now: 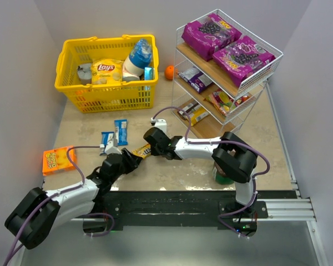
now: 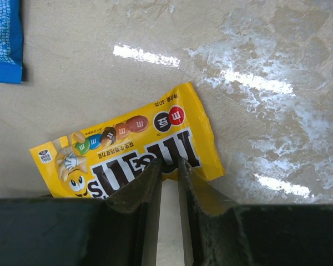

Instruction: Place and organize the candy bags onto the shelf

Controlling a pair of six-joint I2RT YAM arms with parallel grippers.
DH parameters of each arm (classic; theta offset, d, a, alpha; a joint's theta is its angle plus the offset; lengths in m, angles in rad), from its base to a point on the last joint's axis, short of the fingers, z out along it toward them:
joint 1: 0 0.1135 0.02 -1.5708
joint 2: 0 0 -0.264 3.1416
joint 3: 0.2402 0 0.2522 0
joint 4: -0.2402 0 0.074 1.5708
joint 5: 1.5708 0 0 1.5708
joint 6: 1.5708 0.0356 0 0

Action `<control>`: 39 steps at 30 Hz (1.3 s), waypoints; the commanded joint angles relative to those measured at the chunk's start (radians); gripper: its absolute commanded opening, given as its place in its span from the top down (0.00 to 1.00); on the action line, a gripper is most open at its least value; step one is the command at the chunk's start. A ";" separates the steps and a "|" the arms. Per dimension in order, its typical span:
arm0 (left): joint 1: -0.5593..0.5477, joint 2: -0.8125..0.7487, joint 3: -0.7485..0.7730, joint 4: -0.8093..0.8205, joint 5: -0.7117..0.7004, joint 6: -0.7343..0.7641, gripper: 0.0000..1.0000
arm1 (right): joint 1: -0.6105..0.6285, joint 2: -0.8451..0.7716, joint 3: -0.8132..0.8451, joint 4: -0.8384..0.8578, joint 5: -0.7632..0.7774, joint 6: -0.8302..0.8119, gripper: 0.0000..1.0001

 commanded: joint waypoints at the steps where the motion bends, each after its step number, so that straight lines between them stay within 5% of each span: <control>1: 0.013 0.040 -0.044 0.109 -0.009 0.001 0.53 | -0.003 0.010 -0.010 0.019 -0.010 0.019 0.78; 5: 0.020 0.055 -0.053 0.140 -0.029 -0.013 0.54 | -0.004 0.001 -0.029 0.016 -0.007 0.018 0.78; 12: 0.041 0.095 -0.096 0.206 -0.046 -0.025 0.74 | -0.012 -0.010 -0.056 0.025 -0.016 0.013 0.79; 21: 0.053 0.193 -0.107 0.253 -0.057 -0.028 0.47 | -0.014 -0.002 -0.075 0.034 -0.021 0.004 0.81; 25: 0.059 0.218 -0.107 0.272 -0.063 -0.035 0.46 | -0.017 -0.002 -0.073 0.031 -0.021 0.001 0.81; 31: 0.063 0.224 -0.096 0.283 -0.067 -0.015 0.62 | -0.021 -0.004 -0.075 0.014 -0.015 -0.008 0.82; 36: 0.064 0.228 -0.081 0.273 -0.061 0.004 0.97 | -0.021 -0.014 -0.069 -0.033 0.025 0.007 0.83; 39: 0.064 0.216 -0.069 0.243 -0.060 0.016 1.00 | -0.023 -0.037 -0.079 -0.061 0.057 0.010 0.83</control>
